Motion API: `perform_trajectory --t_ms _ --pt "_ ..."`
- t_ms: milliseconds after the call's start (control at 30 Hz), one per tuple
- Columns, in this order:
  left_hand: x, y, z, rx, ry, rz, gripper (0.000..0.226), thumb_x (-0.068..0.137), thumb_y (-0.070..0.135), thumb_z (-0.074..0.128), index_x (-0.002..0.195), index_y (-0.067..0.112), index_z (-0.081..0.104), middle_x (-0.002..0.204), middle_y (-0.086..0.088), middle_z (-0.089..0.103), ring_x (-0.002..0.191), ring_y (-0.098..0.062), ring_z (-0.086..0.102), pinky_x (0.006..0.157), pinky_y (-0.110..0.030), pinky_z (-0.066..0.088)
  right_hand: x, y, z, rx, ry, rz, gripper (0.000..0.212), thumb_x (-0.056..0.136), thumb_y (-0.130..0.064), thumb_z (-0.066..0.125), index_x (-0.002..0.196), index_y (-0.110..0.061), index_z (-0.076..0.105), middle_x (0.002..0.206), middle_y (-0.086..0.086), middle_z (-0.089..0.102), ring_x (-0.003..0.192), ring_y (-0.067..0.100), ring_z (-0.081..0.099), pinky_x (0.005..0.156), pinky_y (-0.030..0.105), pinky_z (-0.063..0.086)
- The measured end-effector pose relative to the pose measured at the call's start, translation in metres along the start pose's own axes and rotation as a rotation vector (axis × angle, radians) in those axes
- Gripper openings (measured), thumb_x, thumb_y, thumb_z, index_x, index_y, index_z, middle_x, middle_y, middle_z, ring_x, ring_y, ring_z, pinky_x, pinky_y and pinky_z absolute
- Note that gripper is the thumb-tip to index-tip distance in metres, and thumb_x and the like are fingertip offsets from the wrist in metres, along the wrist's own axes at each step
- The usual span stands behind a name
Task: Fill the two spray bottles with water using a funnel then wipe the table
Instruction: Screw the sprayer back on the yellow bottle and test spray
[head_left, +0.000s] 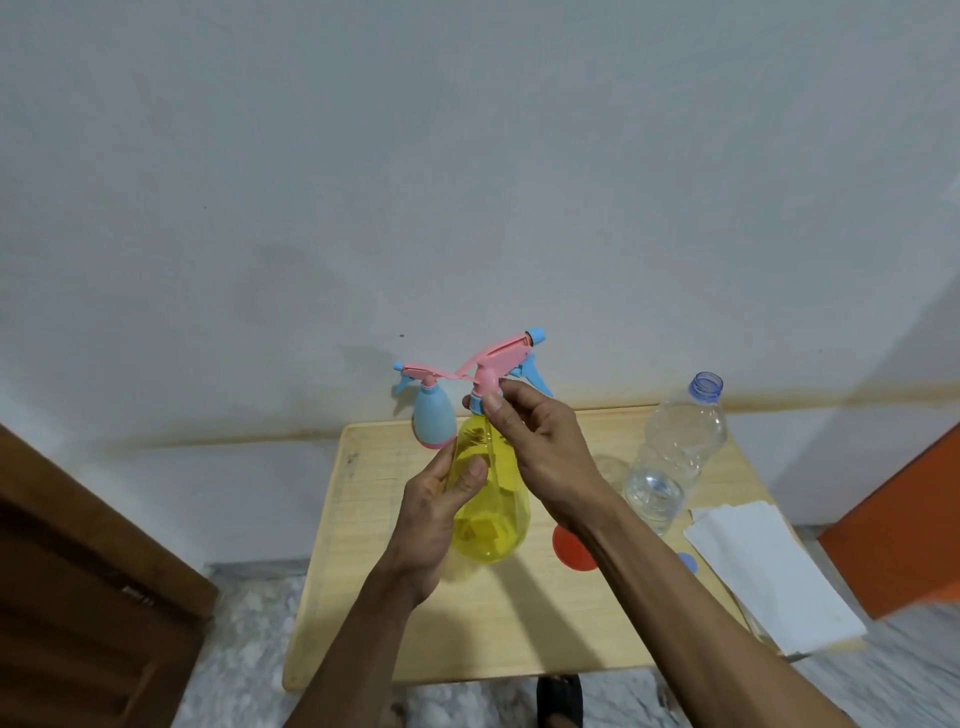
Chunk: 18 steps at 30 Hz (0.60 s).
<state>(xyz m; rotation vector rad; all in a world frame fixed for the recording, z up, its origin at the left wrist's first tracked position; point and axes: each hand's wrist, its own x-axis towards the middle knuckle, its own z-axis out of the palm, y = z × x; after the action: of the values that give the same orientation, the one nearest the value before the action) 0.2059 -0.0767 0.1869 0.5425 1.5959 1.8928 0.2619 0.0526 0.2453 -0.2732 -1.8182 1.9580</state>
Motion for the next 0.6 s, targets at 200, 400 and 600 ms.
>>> perform_trajectory --t_ms 200,400,600 --pt "-0.002 -0.001 0.005 0.045 0.041 0.048 0.061 0.084 0.047 0.072 0.140 0.029 0.056 0.134 -0.004 0.066 0.128 -0.028 0.059 0.109 -0.061 0.042 0.005 0.005 0.002 -0.150 0.098 -0.020 0.017 0.096 -0.032 0.069 0.107 -0.020 0.075 0.100 0.014 0.071 0.083 0.018 0.064 0.074 0.028 0.053" --pt "-0.001 -0.003 0.005 0.008 0.067 0.051 0.059 0.085 0.052 0.069 0.139 0.031 0.057 0.133 -0.002 0.067 0.128 -0.025 0.060 0.109 -0.059 0.043 0.006 0.004 0.002 -0.108 0.080 -0.013 0.018 0.096 -0.025 0.070 0.110 -0.014 0.076 0.102 0.005 0.076 0.097 0.016 0.069 0.084 0.022 0.054" --pt "-0.001 -0.005 0.001 -0.049 0.092 0.016 0.045 0.093 0.047 0.059 0.134 0.028 0.061 0.133 -0.006 0.066 0.131 -0.029 0.056 0.113 -0.061 0.037 -0.004 0.007 0.009 0.070 0.282 0.040 0.033 0.083 -0.026 0.083 0.106 -0.011 0.065 0.099 0.008 0.072 0.090 0.021 0.073 0.081 0.027 0.056"
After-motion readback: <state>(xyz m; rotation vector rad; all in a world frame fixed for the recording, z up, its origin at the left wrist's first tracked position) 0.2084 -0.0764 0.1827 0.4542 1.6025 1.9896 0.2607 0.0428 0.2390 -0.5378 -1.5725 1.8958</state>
